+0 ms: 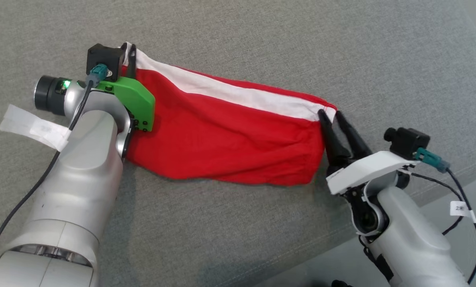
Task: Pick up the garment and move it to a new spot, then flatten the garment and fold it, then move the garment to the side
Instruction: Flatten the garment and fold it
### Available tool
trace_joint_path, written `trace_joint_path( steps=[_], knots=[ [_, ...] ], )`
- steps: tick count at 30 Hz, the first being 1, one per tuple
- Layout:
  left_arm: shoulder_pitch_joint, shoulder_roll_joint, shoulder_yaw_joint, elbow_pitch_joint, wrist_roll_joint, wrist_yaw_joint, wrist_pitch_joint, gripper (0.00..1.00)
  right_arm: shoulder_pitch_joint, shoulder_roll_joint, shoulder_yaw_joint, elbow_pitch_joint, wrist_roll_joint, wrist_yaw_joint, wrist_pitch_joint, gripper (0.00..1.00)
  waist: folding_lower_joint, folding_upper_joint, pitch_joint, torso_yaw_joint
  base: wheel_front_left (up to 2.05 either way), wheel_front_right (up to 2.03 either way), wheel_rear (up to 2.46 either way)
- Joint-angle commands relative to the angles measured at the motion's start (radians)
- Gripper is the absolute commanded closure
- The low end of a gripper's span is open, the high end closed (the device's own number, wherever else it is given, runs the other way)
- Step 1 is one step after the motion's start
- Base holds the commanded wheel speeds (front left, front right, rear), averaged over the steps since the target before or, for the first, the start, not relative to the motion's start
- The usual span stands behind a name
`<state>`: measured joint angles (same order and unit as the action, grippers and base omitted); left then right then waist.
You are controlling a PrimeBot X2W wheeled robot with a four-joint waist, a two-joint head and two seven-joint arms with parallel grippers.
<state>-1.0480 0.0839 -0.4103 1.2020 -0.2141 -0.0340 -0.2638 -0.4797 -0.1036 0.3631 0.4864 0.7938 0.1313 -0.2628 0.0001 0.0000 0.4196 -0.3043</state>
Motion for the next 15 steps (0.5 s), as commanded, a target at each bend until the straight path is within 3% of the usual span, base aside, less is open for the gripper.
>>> trace_joint_path(
  steps=[1,8,15],
  knots=[
    [0.024,-0.001,0.006,-0.028,-0.009,0.004,-0.001,0.0,0.017,-0.008,-0.039,-0.009,-0.021,-0.001,-0.003,0.0,-0.0001,0.0,-0.016,0.02,0.0,0.0,0.0],
    [0.093,-0.014,0.02,-0.092,-0.027,-0.009,-0.001,0.0,0.098,-0.033,-0.171,-0.047,-0.164,-0.001,-0.003,0.0,-0.0001,0.0,-0.075,0.066,0.0,0.0,0.0],
    [0.16,-0.02,0.049,-0.055,-0.076,-0.044,-0.001,0.0,0.169,-0.009,-0.292,-0.089,-0.286,-0.001,-0.003,0.0,-0.0001,0.0,-0.116,0.092,0.0,0.0,0.0]
  ],
)
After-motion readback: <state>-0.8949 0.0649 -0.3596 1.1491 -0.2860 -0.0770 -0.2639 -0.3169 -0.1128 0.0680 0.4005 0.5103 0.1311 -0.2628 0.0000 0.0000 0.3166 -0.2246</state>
